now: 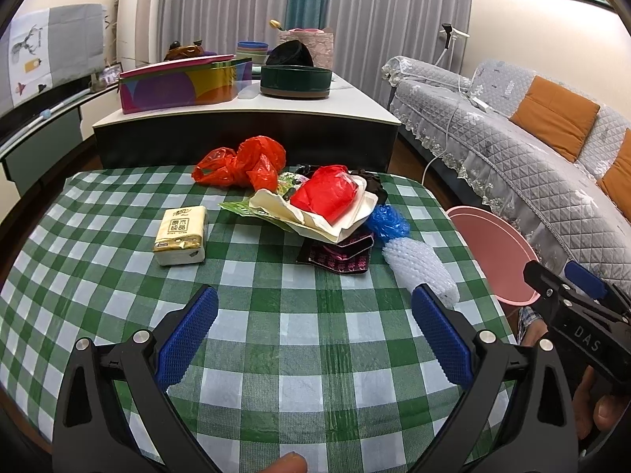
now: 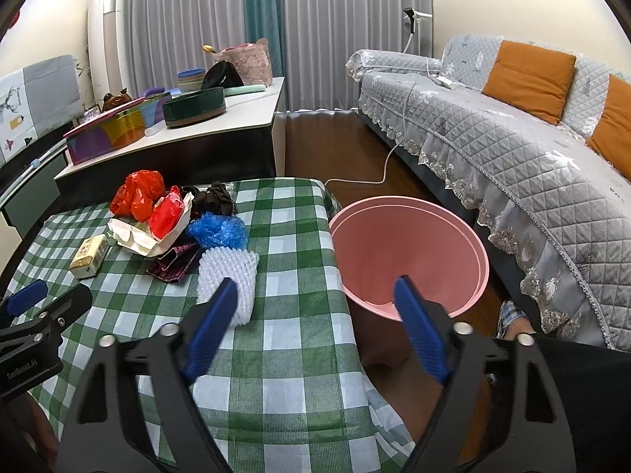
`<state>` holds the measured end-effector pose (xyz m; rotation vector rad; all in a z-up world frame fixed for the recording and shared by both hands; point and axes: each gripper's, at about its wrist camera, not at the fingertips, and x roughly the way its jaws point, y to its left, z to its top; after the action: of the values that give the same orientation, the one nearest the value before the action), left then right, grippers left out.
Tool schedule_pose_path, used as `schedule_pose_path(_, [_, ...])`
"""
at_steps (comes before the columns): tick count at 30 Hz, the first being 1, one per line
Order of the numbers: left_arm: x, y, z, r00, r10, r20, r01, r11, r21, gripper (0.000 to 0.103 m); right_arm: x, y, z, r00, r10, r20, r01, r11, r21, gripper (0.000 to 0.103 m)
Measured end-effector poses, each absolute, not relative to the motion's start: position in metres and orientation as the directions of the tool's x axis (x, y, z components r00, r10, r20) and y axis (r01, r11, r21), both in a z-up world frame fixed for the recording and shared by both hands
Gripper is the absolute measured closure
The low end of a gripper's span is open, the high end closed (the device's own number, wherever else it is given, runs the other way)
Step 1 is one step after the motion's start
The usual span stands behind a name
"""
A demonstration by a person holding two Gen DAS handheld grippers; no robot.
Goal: Collect trash
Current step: 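Grasp the tissue pack with the left tool while the right tool grasps the white foam mesh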
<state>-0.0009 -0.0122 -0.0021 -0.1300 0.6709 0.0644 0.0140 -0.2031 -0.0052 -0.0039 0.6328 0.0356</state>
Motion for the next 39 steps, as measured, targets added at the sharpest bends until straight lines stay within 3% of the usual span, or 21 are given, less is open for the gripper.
schedule_pose_path(14, [0.024,0.036,-0.007,0.759,0.138,-0.636,-0.263,0.959,-0.106,0.008,0.04,-0.171,-0.017,0.764,0.167,-0.623,-0.123,0.986,0.112,0.034])
schedule_pose_path(30, [0.07,0.098,-0.042,0.685,0.191,-0.703,-0.368,0.924,-0.107,0.01,0.09,-0.148,-0.063,0.622,0.194,-0.759,-0.15,0.98,0.129,0.034])
schedule_pose_path(32, [0.078,0.101,-0.049,0.674,0.178,-0.717,-0.363,0.925,-0.111,0.018,0.095,-0.148,-0.066,0.612,0.195,-0.766,-0.143,0.98,0.135,0.035])
schedule_pose_path(35, [0.086,0.102,-0.057,0.653,0.176,-0.736,-0.362,0.927,-0.1,0.035,0.102,-0.146,-0.071,0.59,0.203,-0.781,-0.149,0.979,0.142,0.048])
schedule_pose_path(39, [0.093,0.105,-0.062,0.642,0.168,-0.748,-0.361,0.927,-0.101,0.045,0.107,-0.141,-0.074,0.576,0.209,-0.79,-0.166,0.976,0.137,0.062])
